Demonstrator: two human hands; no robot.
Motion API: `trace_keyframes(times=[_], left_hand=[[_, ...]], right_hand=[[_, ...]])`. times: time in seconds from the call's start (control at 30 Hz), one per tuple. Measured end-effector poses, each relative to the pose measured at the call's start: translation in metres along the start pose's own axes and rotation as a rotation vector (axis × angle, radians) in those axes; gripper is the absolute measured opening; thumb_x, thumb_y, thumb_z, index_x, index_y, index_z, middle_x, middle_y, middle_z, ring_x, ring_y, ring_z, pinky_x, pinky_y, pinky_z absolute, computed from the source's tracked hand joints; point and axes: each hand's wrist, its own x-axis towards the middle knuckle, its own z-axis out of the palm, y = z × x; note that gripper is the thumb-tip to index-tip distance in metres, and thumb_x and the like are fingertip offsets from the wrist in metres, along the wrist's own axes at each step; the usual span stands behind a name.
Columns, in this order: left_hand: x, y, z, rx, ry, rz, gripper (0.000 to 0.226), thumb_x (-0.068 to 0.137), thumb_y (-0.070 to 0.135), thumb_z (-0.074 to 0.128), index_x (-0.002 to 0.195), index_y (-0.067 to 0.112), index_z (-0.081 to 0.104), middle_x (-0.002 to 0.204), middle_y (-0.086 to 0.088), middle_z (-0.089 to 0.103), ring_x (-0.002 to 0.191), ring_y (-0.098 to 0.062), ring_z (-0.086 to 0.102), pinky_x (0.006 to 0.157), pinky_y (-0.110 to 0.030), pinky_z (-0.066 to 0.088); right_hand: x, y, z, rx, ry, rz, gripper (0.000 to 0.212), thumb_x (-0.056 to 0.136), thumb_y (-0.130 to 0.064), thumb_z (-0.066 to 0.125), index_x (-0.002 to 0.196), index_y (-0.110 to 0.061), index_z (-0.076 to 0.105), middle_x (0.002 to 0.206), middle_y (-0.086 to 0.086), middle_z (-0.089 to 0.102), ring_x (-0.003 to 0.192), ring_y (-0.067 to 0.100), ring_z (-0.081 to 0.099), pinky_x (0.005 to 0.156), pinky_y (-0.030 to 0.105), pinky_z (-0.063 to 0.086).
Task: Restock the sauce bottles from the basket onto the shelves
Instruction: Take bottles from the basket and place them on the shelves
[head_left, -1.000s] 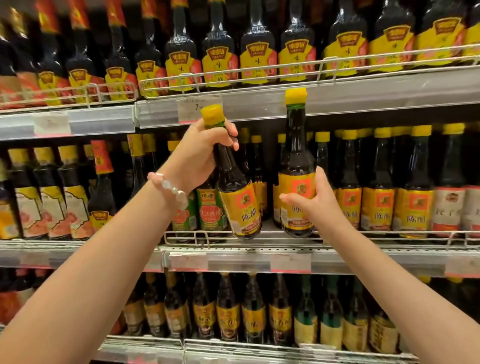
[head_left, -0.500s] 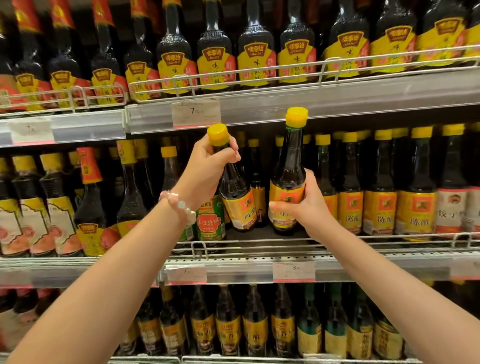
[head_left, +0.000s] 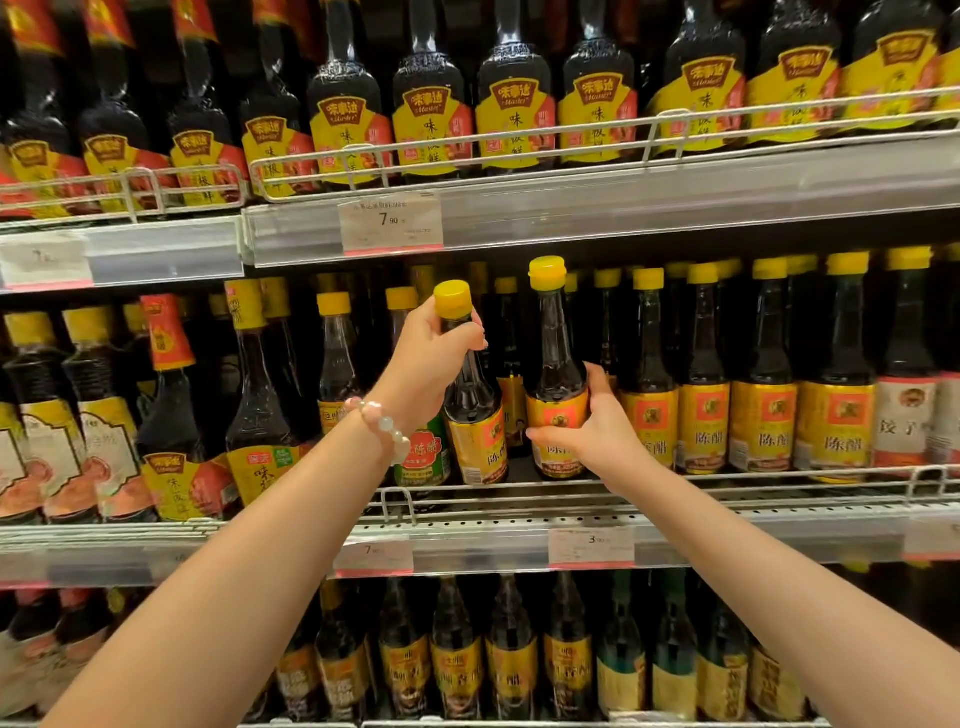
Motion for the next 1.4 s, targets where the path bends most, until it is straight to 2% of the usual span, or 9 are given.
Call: trace_keyframes(times=[0.13, 0.3, 0.47, 0.63, 0.83, 0.93, 1.1, 1.17, 1.4], left_hand=[[0.002, -0.002, 0.004, 0.015, 0.009, -0.026, 0.021, 0.082, -0.003, 0.053, 0.072, 0.015, 0.05, 0.074, -0.002, 0.049, 0.078, -0.018, 0.049, 0.078, -0.032, 0.04], [0.006, -0.003, 0.009, 0.042, 0.004, -0.073, 0.016, 0.083, 0.0, 0.053, 0.078, 0.015, 0.05, 0.076, -0.002, 0.049, 0.08, -0.018, 0.05, 0.075, -0.03, 0.042], [0.012, -0.004, 0.014, 0.046, 0.015, -0.119, 0.012, 0.084, 0.001, 0.054, 0.091, 0.01, 0.052, 0.08, -0.003, 0.052, 0.083, -0.018, 0.053, 0.076, -0.029, 0.043], [0.019, -0.007, 0.018, 0.085, 0.029, -0.143, 0.024, 0.085, 0.005, 0.055, 0.109, 0.007, 0.053, 0.111, -0.016, 0.061, 0.103, -0.026, 0.058, 0.092, -0.038, 0.045], [0.019, -0.007, 0.021, 0.109, 0.103, -0.137, 0.047, 0.091, 0.01, 0.054, 0.13, 0.012, 0.029, 0.113, -0.001, 0.045, 0.091, -0.011, 0.048, 0.073, -0.021, 0.041], [0.018, -0.008, 0.022, 0.157, 0.137, -0.133, 0.051, 0.092, 0.01, 0.053, 0.133, 0.009, 0.023, 0.115, -0.002, 0.041, 0.106, -0.018, 0.047, 0.085, -0.025, 0.039], [0.018, -0.01, 0.024, 0.228, 0.146, -0.161, 0.058, 0.094, 0.011, 0.05, 0.141, 0.011, 0.016, 0.144, -0.012, 0.036, 0.131, -0.029, 0.041, 0.099, -0.033, 0.04], [0.02, -0.01, 0.025, 0.247, 0.15, -0.165, 0.058, 0.093, 0.011, 0.051, 0.141, 0.011, 0.018, 0.149, -0.012, 0.031, 0.135, -0.031, 0.036, 0.105, -0.038, 0.037], [0.024, -0.012, 0.03, 0.355, 0.144, -0.134, 0.054, 0.094, 0.011, 0.048, 0.141, 0.006, 0.021, 0.15, -0.014, 0.025, 0.137, -0.03, 0.031, 0.107, -0.036, 0.033]], right_hand=[[0.005, 0.005, 0.004, -0.015, 0.021, 0.046, 0.093, 0.067, -0.011, 0.081, 0.138, -0.022, 0.023, 0.131, 0.004, 0.048, 0.116, 0.022, 0.05, 0.097, 0.036, 0.043], [0.013, 0.01, 0.011, 0.01, 0.032, 0.127, 0.099, 0.064, -0.014, 0.083, 0.141, -0.023, 0.023, 0.137, 0.007, 0.047, 0.127, 0.028, 0.045, 0.105, 0.051, 0.04], [0.017, 0.013, 0.014, 0.009, 0.029, 0.201, 0.096, 0.065, -0.012, 0.082, 0.141, -0.022, 0.024, 0.137, 0.007, 0.048, 0.128, 0.028, 0.045, 0.106, 0.051, 0.039], [0.02, 0.012, 0.018, -0.006, 0.028, 0.231, 0.096, 0.065, -0.013, 0.082, 0.141, -0.022, 0.025, 0.137, 0.006, 0.048, 0.129, 0.029, 0.044, 0.106, 0.052, 0.039], [0.022, 0.01, 0.021, -0.047, 0.043, 0.244, 0.092, 0.067, -0.014, 0.081, 0.141, -0.019, 0.025, 0.138, 0.007, 0.047, 0.13, 0.03, 0.042, 0.107, 0.048, 0.038], [0.021, 0.009, 0.023, -0.071, 0.068, 0.232, 0.089, 0.068, -0.014, 0.08, 0.139, -0.018, 0.027, 0.137, 0.008, 0.048, 0.13, 0.03, 0.043, 0.106, 0.045, 0.038], [0.018, 0.011, 0.027, -0.068, 0.128, 0.236, 0.092, 0.069, -0.014, 0.08, 0.139, -0.018, 0.02, 0.137, 0.011, 0.047, 0.129, 0.031, 0.045, 0.105, 0.045, 0.038], [0.017, 0.012, 0.03, -0.082, 0.141, 0.236, 0.089, 0.069, -0.016, 0.08, 0.138, -0.017, 0.023, 0.136, 0.011, 0.048, 0.127, 0.031, 0.046, 0.105, 0.046, 0.039], [0.017, 0.011, 0.032, -0.2, 0.173, 0.193, 0.087, 0.069, -0.025, 0.081, 0.138, -0.013, 0.03, 0.146, 0.013, 0.029, 0.134, 0.032, 0.033, 0.108, 0.045, 0.034]])
